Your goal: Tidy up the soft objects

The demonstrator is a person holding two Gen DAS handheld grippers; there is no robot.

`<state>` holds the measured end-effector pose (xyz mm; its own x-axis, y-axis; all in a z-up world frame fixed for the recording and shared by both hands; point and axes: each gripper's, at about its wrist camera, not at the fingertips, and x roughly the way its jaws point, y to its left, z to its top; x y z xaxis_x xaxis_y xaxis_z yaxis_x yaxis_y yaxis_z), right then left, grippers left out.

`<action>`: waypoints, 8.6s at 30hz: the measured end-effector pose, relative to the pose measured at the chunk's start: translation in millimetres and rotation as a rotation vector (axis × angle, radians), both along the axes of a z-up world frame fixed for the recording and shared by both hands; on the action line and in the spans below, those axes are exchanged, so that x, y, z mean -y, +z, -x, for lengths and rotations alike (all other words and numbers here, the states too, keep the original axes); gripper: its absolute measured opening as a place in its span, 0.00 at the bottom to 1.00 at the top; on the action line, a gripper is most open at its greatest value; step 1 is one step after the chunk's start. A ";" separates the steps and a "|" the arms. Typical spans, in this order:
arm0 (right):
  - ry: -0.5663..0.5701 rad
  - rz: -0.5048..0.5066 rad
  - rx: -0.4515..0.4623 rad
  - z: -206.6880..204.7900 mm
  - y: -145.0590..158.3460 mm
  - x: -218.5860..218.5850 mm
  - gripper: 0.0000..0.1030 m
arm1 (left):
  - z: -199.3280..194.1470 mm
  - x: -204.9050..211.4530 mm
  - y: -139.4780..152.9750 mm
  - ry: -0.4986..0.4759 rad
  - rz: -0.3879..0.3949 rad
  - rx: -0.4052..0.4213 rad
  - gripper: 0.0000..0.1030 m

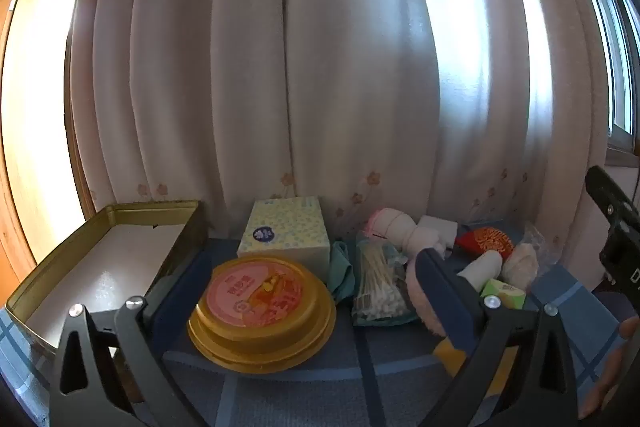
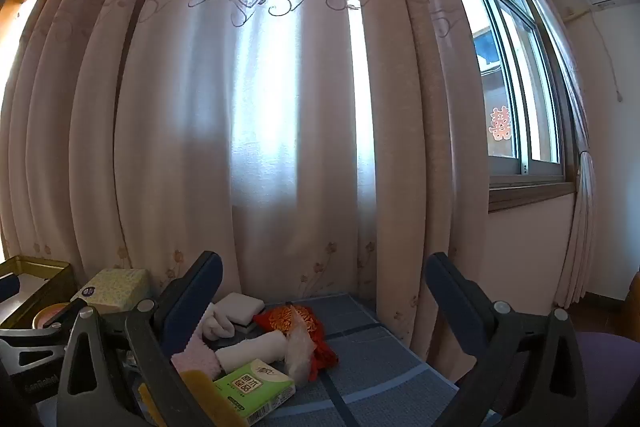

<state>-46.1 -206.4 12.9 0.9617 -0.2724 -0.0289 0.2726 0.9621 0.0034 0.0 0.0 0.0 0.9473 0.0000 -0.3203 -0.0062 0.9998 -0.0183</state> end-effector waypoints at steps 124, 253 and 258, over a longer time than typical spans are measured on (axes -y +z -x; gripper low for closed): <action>-0.199 -0.259 -0.076 -2.4 -12.6 55.8 0.99 | 13.3 52.0 -12.3 -0.257 0.048 -0.159 1.00; 0.706 0.045 -0.301 -58.6 -11.0 -306.7 0.10 | 2.8 -235.5 -7.7 0.338 -0.019 -0.029 0.48; 0.732 0.040 -0.309 -60.0 -10.7 -307.1 0.11 | 2.9 -237.6 -6.6 0.342 -0.011 -0.038 0.48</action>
<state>13.9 100.7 2.2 0.8470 0.4189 -0.3273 -0.4456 0.8952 -0.0076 -2.9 237.6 -6.6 0.8792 0.3194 -0.3536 -0.3419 0.9397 -0.0013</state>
